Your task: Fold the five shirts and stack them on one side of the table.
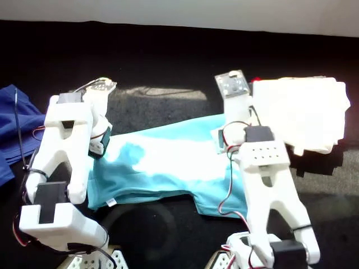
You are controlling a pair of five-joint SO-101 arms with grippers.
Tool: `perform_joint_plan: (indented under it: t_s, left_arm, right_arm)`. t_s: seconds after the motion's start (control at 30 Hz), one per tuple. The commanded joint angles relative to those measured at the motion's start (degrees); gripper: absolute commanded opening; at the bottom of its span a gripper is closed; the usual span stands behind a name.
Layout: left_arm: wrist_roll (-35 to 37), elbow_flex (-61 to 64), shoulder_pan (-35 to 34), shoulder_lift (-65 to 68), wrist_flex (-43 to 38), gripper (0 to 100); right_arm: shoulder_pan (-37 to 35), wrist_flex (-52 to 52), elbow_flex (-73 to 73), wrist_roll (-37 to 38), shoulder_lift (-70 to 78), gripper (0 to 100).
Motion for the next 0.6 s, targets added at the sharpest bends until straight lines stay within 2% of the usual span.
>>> perform_joint_plan:
  t_s: [0.0, 0.13, 0.27, 0.57]
  left_arm:
    - [3.08, 0.04, 0.84, 1.89, -5.98, 1]
    - [5.27, -0.04, 0.48, 3.47, -11.69, 1]
    - [5.10, -0.13, -2.42, 5.05, -14.68, 1]
    - [0.79, -0.22, -9.36, 10.15, -14.42, 1]
  right_arm:
    - [-1.45, -7.78, -2.51, -0.44, 8.13, 0.8]
    - [-0.48, -13.32, -4.09, -0.35, 15.08, 0.8]
    - [2.95, -13.67, -10.77, -0.26, 22.37, 0.8]
    - [5.05, -4.70, -27.56, -0.09, 36.88, 0.8]
